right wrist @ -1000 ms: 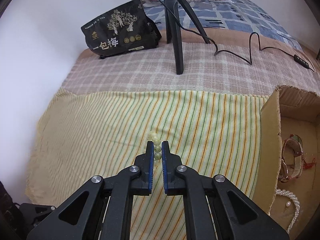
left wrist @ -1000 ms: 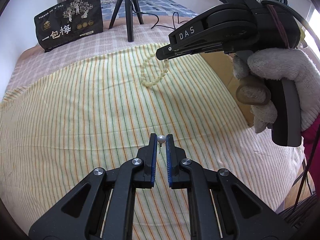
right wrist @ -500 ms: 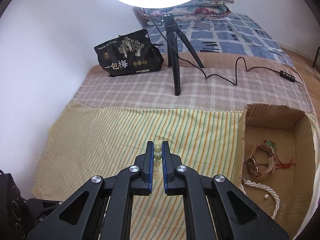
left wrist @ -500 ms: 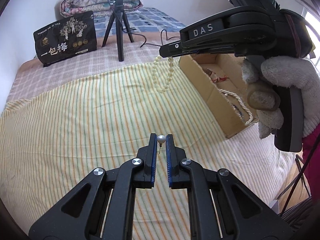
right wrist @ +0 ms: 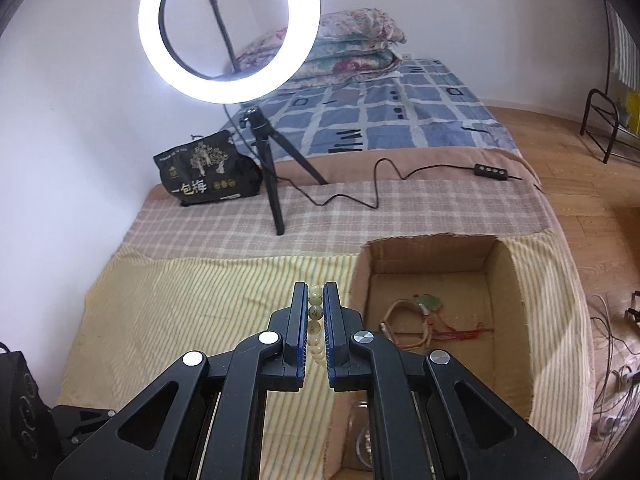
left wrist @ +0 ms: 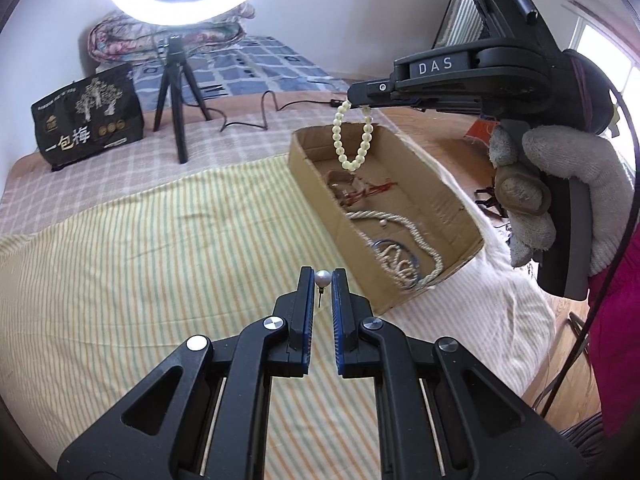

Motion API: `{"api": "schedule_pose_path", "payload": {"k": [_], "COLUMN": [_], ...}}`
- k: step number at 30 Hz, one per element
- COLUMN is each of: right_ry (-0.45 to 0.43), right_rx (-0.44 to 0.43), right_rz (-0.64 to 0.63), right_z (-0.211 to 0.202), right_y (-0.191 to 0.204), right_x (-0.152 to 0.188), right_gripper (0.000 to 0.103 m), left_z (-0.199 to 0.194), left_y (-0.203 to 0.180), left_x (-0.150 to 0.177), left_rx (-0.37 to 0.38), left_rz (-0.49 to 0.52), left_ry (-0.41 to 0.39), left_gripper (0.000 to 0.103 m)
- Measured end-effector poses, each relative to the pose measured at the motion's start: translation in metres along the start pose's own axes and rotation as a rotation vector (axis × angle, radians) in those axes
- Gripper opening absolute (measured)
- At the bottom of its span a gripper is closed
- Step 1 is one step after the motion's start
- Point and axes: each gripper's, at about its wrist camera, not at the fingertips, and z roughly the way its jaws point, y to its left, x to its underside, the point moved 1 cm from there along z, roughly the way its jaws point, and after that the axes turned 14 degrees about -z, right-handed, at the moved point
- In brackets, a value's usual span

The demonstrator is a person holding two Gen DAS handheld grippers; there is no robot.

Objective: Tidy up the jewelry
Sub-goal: 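Carry the pearl and beaded bracelet over the cardboard box with both tools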

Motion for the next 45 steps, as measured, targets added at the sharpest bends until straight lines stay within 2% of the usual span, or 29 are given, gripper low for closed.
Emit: {"api": "schedule_pose_path", "payload": {"k": [10, 15, 25, 35, 45], "right_ry": [-0.006, 0.022, 0.084, 0.082, 0.068], "right_rx": [0.119, 0.164, 0.193, 0.193, 0.185], "right_rz": [0.042, 0.054, 0.089, 0.096, 0.112], "right_z": [-0.023, -0.021, -0.002, 0.007, 0.008], "right_y": [-0.051, -0.074, -0.104, -0.112, -0.117], "right_x": [0.017, 0.025, 0.044, 0.049, 0.051], "right_gripper": [0.006, 0.006, 0.006, 0.006, 0.006], "left_z": [0.019, 0.032, 0.053, 0.073, 0.076], "left_y": [-0.044, -0.059, -0.083, -0.096, -0.098], "left_x": [-0.001, 0.001, 0.0, 0.003, 0.002], "left_rx": [0.058, 0.073, 0.105, 0.103, 0.089], "left_rz": [0.034, 0.046, 0.054, 0.069, 0.07], "left_ry": [0.014, 0.029, 0.046, 0.062, 0.048], "left_gripper": [0.006, 0.006, 0.006, 0.006, 0.007]}}
